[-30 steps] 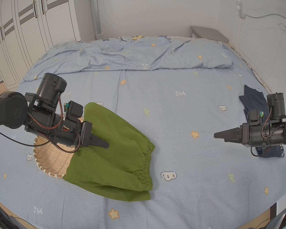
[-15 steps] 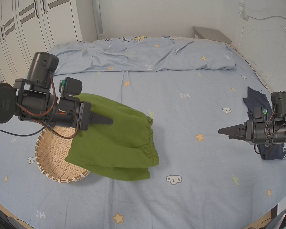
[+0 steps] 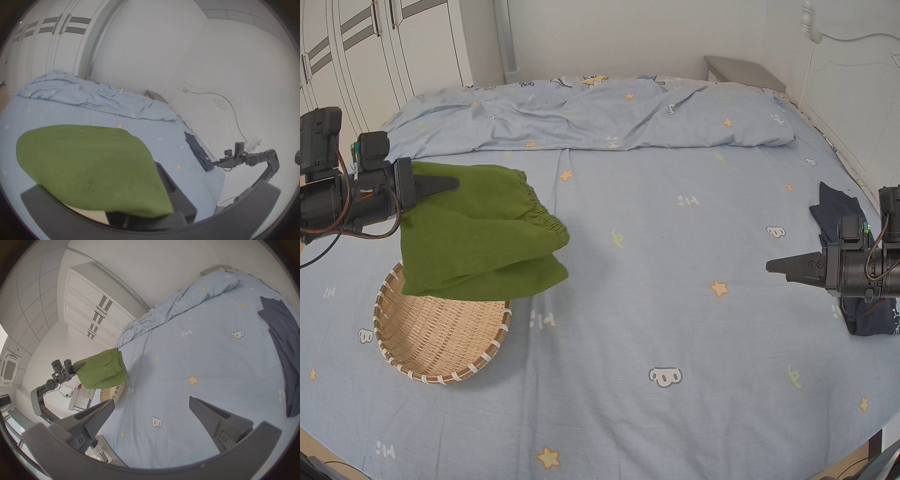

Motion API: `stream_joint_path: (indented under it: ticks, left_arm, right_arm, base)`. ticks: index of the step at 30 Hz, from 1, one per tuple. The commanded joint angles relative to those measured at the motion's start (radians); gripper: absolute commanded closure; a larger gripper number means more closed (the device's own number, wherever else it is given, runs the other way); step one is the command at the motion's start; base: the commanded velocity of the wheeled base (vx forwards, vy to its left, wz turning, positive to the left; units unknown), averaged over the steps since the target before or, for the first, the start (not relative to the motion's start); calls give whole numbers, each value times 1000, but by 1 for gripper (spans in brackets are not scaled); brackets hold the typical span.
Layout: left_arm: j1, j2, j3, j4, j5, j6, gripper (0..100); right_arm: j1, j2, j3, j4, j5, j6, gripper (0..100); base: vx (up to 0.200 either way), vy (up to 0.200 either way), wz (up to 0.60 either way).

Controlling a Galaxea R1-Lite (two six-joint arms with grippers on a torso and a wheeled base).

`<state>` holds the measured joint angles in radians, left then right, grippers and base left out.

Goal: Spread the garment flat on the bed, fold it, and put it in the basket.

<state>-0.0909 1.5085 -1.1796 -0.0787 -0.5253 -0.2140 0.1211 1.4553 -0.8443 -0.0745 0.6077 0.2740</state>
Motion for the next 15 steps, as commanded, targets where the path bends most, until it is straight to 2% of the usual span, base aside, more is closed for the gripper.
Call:
stream_joint_path:
  ticks: [1,5,8,13,15]
  left_arm:
    - [99,-13,89,-7,-1,-38,100]
    - [171,-11,182,-13,-2,-128,100]
    - [221,-13,232,-12,-1,-136,100]
    - [258,-2,271,0,-1,-145,100]
    - [275,76,259,40,2,-156,100]
  right_arm:
    - [9,-13,5,1,4,-1,0]
    - [15,-13,11,1,4,-1,0]
    - [17,-13,13,1,6,-1,0]
    - [35,-26,21,1,6,1,0]
    - [49,-39,28,1,4,1,0]
  base:
    - [0,0,0]
    - [0,0,0]
    - [0,0,0]
    - [0,0,0]
    - [0,0,0]
